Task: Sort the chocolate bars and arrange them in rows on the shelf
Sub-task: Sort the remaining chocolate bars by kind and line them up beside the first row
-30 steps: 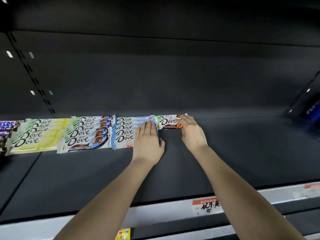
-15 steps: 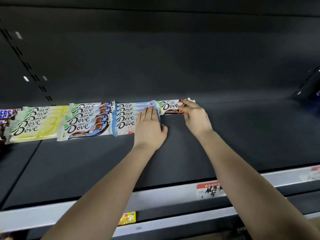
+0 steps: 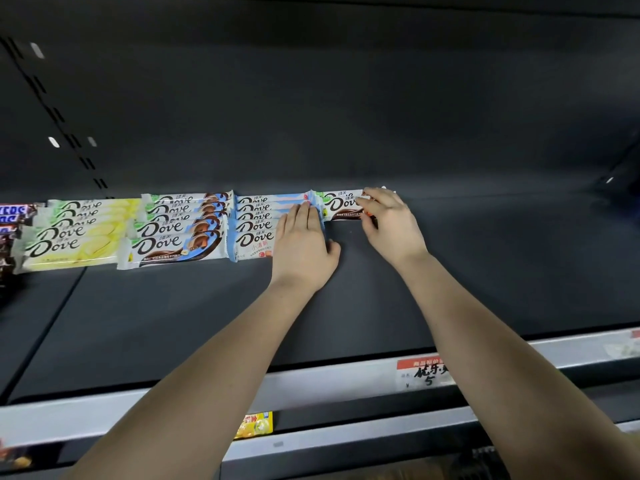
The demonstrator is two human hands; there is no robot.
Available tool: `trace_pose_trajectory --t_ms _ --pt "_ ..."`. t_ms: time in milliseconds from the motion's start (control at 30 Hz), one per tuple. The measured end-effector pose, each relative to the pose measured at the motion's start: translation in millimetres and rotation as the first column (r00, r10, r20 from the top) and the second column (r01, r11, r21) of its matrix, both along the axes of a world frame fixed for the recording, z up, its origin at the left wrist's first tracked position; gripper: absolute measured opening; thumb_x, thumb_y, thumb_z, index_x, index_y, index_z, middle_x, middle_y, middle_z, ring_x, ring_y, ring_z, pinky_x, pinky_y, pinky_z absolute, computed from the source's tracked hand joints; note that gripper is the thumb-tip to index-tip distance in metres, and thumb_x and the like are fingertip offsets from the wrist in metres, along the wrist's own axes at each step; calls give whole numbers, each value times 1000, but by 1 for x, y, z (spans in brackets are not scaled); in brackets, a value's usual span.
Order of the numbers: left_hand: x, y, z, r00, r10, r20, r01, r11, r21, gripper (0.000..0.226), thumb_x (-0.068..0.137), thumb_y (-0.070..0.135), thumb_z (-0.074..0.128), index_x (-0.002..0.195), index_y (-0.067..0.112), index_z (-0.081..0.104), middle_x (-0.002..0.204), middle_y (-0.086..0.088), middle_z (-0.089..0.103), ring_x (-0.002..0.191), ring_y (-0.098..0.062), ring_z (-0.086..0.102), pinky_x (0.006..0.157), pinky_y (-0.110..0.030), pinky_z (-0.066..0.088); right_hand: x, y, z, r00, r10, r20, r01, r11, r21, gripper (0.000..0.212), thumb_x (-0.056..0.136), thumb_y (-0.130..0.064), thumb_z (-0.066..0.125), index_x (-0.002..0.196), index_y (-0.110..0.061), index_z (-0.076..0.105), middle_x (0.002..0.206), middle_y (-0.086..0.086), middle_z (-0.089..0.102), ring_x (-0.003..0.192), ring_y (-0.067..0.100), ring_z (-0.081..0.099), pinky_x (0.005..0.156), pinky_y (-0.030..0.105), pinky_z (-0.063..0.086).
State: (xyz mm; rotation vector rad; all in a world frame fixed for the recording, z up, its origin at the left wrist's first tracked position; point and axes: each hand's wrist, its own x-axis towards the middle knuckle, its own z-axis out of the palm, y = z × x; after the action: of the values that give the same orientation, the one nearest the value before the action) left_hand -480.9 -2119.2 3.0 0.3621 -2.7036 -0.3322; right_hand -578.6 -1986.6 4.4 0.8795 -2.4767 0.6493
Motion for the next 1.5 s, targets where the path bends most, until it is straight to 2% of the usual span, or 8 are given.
trace_pose_trajectory --t_ms 233,333,500,667,767,933,1300,1500 --pt "1 0 1 999 -42 -23 42 999 7 69 90 36 44 145 1 22 155 -12 21 145 -23 11 117 -34 -4 6 -4 5 999 -44 -7 45 997 65 30 90 -7 49 117 -4 63 128 15 57 126 33 46 110 43 28" --pt "8 -1 7 992 -108 -58 110 993 35 62 91 30 44 144 4 26 154 -10 25 145 -20 13 116 -33 -4 20 -13 16 994 -70 80 59 989 136 38 93 -13 44 129 -9 53 142 11 44 135 27 33 115 36 14" --pt "31 -23 21 983 -174 -61 174 985 -8 57 93 29 42 144 7 29 152 -9 29 143 -21 17 116 -33 -3 50 -39 40 990 -32 135 18 995 101 44 96 -20 42 140 -14 40 151 7 29 142 22 19 116 34 12" --pt "65 -84 40 997 -48 -66 48 999 -2 55 91 31 46 142 10 35 155 -9 22 143 -23 18 118 -37 1 81 -83 60 994 49 96 -64 985 162 42 97 -21 40 138 -16 42 152 4 28 141 20 19 115 38 9" --pt "95 -128 51 999 10 -38 -11 1000 -28 56 92 32 45 143 11 33 155 -8 20 144 -22 16 118 -38 1 101 -126 68 989 120 86 -132 978 163 38 96 -20 40 133 -16 49 151 4 30 139 21 24 115 40 11" --pt "150 -198 62 995 100 -15 -101 993 -69 58 93 34 44 145 13 29 155 -5 21 145 -18 11 117 -36 -4 144 -211 71 964 247 97 -260 953 157 39 96 -22 39 134 -18 47 152 1 27 139 18 22 116 39 9" --pt "277 -337 62 951 307 -38 -309 944 -112 58 89 32 49 141 10 36 150 -6 32 142 -22 20 116 -39 3 255 -379 68 850 510 129 -526 827 198 41 97 -23 37 138 -17 41 153 1 24 142 19 17 116 39 8" --pt "334 -406 53 917 395 60 -385 913 -135 58 91 32 48 143 12 33 151 -8 31 143 -21 20 116 -38 2 307 -448 59 777 617 124 -628 746 223 41 99 -24 35 138 -16 40 153 3 25 142 20 19 117 40 10"
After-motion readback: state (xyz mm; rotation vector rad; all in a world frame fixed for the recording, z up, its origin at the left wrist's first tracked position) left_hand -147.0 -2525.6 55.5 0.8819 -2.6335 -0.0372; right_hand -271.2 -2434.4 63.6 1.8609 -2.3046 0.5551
